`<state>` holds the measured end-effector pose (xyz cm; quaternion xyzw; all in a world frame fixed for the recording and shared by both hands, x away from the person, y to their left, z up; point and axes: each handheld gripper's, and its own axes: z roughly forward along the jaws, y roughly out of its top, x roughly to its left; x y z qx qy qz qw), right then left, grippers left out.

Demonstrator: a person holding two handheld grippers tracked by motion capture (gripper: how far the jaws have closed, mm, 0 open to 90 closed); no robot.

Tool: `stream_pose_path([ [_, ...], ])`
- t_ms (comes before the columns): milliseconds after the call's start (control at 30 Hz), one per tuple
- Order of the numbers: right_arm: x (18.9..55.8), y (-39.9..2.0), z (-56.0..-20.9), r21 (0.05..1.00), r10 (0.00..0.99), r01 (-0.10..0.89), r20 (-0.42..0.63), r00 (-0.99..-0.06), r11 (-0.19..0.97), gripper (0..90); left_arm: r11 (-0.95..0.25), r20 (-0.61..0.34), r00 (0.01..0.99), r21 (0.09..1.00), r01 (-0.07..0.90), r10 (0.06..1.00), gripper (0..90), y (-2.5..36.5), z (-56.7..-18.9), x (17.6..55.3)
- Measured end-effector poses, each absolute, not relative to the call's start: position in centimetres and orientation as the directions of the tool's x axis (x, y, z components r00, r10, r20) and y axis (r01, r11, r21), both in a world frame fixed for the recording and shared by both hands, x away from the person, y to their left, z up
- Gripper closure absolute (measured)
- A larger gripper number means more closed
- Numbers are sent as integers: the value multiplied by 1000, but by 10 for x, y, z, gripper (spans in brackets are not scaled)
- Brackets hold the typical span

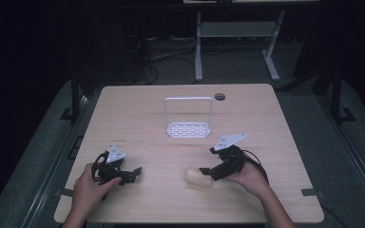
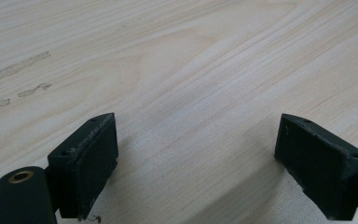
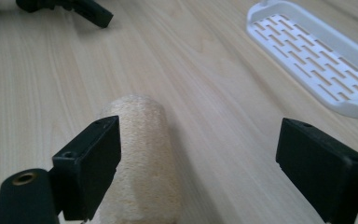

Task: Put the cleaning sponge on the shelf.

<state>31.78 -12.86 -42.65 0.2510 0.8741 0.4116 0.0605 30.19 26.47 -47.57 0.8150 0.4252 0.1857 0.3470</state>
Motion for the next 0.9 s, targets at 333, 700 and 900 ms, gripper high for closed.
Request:
stream_pose_path([
  [333, 313, -119, -430, 741, 445, 381, 124, -887, 553, 139, -398, 8, 570, 723, 564, 822, 127, 265, -476, 302],
  [700, 309, -110, -438, 716, 411, 376, 135, -901, 588, 139, -398, 8, 570, 723, 564, 822, 127, 265, -476, 302],
  [900, 308, -104, -445, 695, 397, 376, 141, -907, 613, 140, -398, 8, 569, 723, 564, 822, 127, 265, -476, 302],
])
